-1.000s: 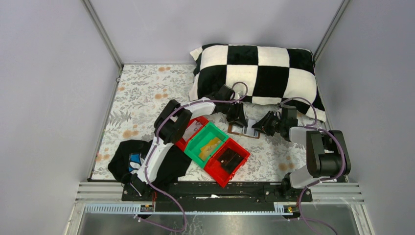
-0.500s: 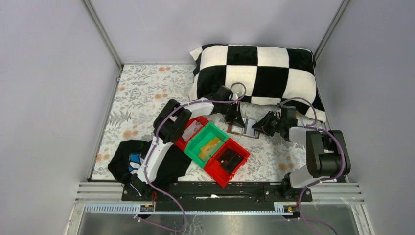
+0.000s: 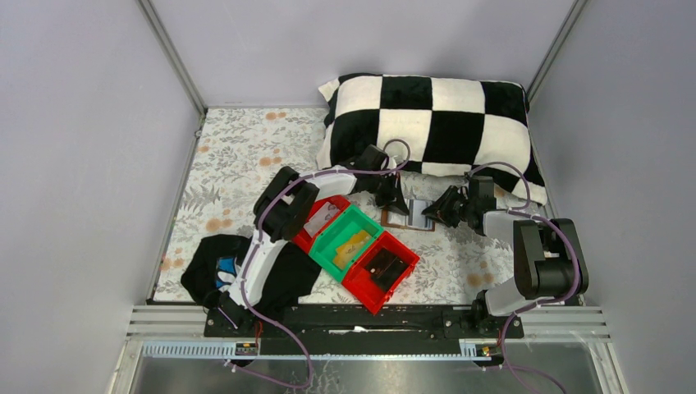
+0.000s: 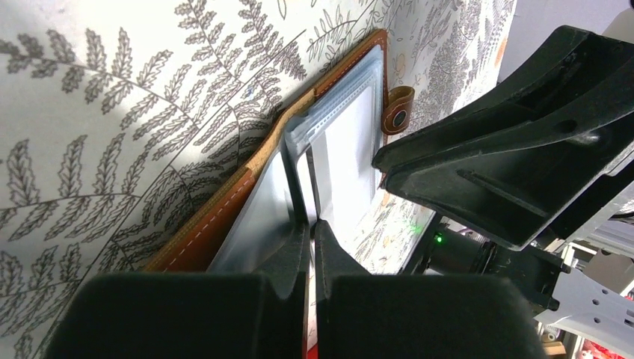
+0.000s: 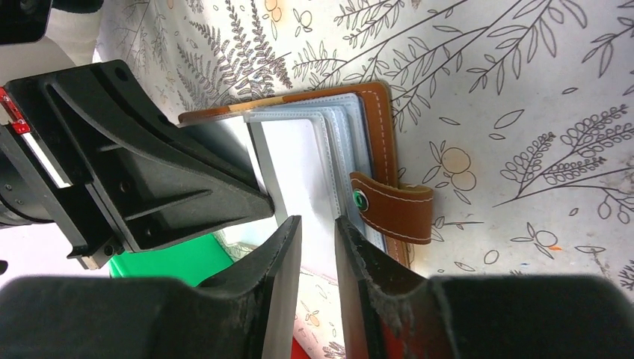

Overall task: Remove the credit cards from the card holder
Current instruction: Remove the credit card from the card holder.

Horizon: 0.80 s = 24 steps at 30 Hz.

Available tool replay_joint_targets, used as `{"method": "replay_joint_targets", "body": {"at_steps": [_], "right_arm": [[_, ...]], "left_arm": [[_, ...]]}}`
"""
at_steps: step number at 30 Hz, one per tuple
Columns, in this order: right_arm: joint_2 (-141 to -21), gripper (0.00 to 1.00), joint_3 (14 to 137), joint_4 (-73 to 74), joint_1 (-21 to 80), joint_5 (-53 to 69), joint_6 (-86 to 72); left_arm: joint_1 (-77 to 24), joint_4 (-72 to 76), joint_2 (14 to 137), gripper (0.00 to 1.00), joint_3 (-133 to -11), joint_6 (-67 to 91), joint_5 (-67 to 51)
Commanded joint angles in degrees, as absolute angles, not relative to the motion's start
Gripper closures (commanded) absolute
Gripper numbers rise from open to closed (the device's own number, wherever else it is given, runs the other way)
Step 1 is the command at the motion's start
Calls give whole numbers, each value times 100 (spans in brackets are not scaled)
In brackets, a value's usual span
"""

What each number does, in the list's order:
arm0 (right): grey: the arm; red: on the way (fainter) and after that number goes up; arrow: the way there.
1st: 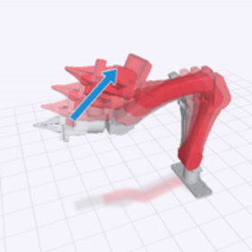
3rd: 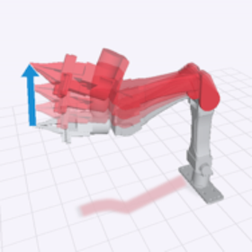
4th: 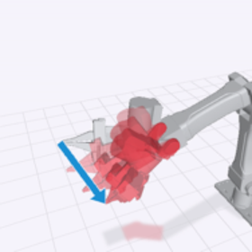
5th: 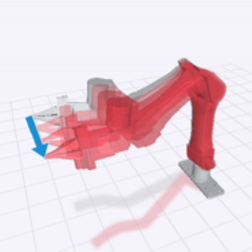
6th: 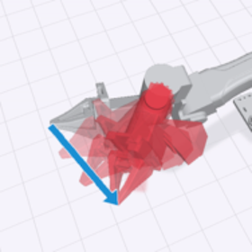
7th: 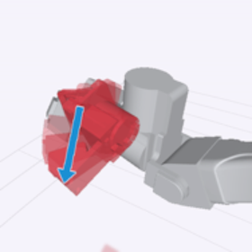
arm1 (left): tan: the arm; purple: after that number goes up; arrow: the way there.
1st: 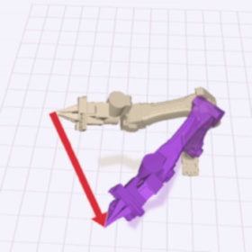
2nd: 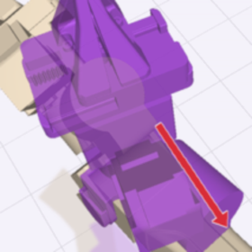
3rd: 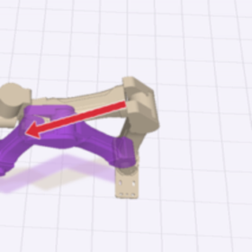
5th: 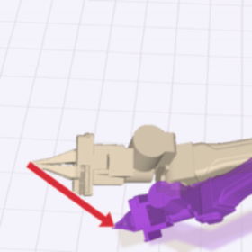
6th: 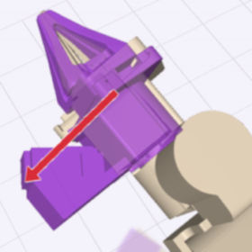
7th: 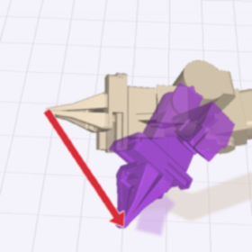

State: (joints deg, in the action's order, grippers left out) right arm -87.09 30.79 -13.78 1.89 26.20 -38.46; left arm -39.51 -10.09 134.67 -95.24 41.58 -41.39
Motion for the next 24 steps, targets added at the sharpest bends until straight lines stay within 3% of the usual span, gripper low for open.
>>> {"method": "replay_joint_targets", "body": {"at_steps": [1, 24], "right_arm": [[-8811, 69, 3014, -594, 187, 1697, -3583], [-8805, 70, 3114, -371, 152, 1485, -3544]], "left_arm": [[-3744, -1385, 13128, 100, -9386, 3981, -3656], [-3595, -1429, 12851, 100, -9150, 3876, -3615]]}}
